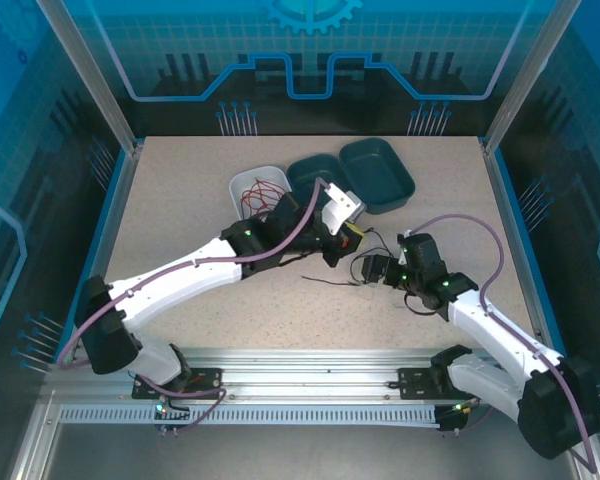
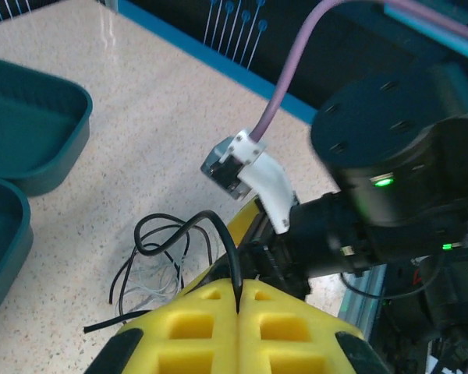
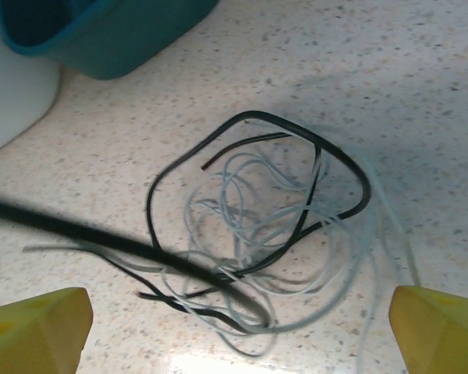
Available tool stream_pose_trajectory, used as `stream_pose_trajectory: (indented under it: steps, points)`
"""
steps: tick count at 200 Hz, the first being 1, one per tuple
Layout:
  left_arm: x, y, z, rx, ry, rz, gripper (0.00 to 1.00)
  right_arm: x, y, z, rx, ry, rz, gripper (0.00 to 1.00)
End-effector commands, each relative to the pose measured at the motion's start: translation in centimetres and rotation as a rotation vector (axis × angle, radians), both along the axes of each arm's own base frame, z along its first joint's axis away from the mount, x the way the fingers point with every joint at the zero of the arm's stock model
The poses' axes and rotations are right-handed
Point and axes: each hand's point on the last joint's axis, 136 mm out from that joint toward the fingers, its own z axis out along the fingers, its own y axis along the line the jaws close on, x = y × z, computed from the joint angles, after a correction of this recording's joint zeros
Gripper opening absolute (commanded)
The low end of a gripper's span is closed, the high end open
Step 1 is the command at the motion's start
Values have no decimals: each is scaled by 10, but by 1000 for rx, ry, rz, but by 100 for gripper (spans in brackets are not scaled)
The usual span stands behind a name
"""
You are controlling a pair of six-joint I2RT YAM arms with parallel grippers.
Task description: Untangle the cables
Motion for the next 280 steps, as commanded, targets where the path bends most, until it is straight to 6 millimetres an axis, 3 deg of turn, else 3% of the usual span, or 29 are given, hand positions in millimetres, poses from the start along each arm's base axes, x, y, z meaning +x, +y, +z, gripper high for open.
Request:
stream_pose_trajectory:
  steps: [1, 55, 90, 120, 146, 203, 226, 254, 280]
  points:
    - [-16, 8, 61, -125, -92, -37, 0, 12, -12, 5, -46, -25, -93, 97]
    - [-32, 36, 118, -238, -226, -16, 0, 5, -35, -21, -128, 89, -199, 96]
    - [-29, 50, 145, -275, -312, 40, 0, 4, -36, -25, -129, 104, -204, 97]
    - [-19, 55, 166, -289, -370, 100, 0, 7, -24, -17, -92, 81, -143, 100]
    - [3, 59, 177, -261, -408, 197, 0, 7, -16, -2, -61, 30, -89, 100]
    - [81, 73, 193, -275, -358, 405, 0, -3, -15, 22, -57, -54, -24, 100]
    - [103, 76, 202, -300, -363, 445, 0, -6, -9, 31, -38, -87, 30, 100]
    - [121, 73, 207, -328, -353, 457, 0, -10, 7, 48, 12, -153, 132, 100]
    - [118, 67, 212, -352, -341, 421, 0, -10, 0, 53, -10, -171, 110, 100]
